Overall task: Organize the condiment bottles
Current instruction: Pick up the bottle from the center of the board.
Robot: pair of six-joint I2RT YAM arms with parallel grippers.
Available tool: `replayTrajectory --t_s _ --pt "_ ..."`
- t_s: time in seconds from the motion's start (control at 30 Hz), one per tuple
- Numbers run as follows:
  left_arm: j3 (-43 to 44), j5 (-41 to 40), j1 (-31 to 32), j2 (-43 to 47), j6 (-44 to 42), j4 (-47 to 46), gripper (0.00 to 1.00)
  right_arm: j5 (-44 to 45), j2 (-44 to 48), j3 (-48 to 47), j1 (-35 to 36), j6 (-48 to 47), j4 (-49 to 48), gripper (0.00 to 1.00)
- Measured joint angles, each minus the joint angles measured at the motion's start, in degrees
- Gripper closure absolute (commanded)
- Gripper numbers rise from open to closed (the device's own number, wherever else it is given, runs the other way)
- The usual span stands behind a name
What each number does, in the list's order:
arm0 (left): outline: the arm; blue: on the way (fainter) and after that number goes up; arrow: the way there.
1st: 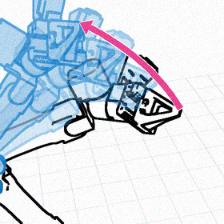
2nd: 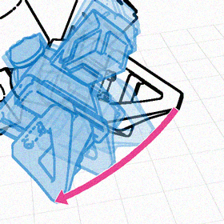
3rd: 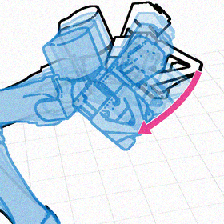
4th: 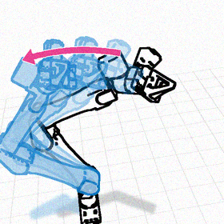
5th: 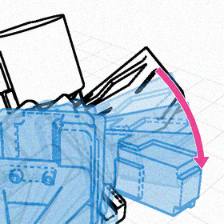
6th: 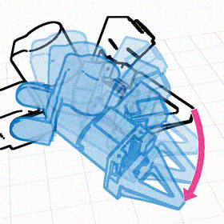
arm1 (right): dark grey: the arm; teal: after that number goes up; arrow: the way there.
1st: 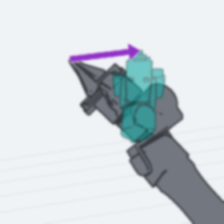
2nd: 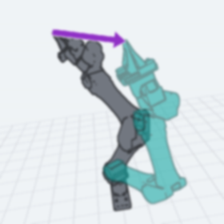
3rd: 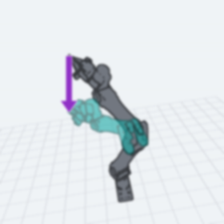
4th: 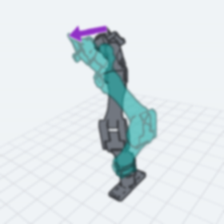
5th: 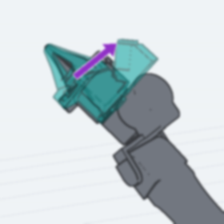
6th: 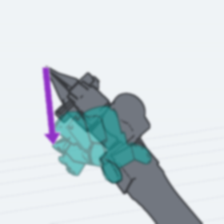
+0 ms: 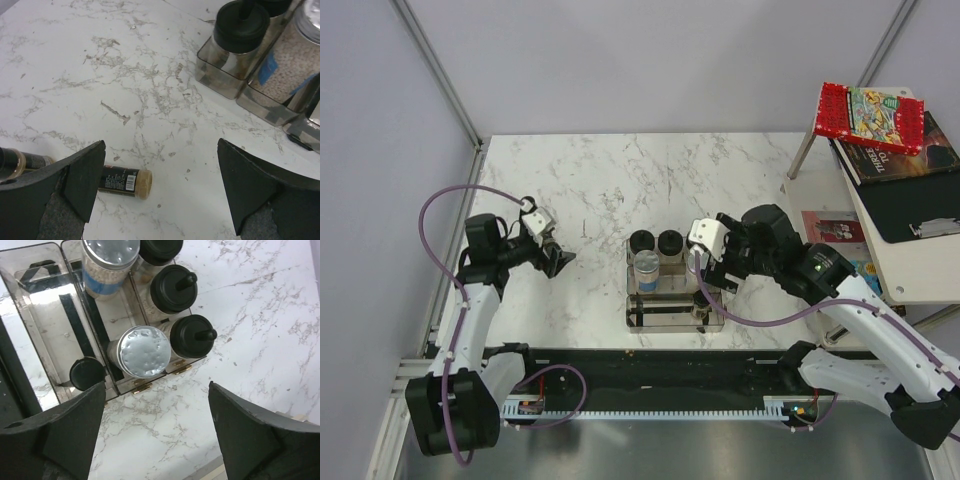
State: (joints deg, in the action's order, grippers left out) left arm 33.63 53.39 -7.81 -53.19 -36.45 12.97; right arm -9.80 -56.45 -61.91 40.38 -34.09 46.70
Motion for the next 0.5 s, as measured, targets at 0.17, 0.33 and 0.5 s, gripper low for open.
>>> replayTrajectory --t_s 0.17,0.33,0.5 --pt "6.10 -6.69 -0.11 -8.00 4.52 0.52 0.01 2.10 2.03 3.45 -1.62 -0.22 -4.37 0.04" --pt "13.97 -12.09 -0.22 -16.11 6.86 0.61 0.01 2.40 4.83 8.72 -2.58 -0.31 -7.82 0.02" --pt "22.34 -20.11 -0.22 -24.41 7.21 1.27 0.01 2.19 5.81 12.79 -3.50 -0.26 -11.96 0.02"
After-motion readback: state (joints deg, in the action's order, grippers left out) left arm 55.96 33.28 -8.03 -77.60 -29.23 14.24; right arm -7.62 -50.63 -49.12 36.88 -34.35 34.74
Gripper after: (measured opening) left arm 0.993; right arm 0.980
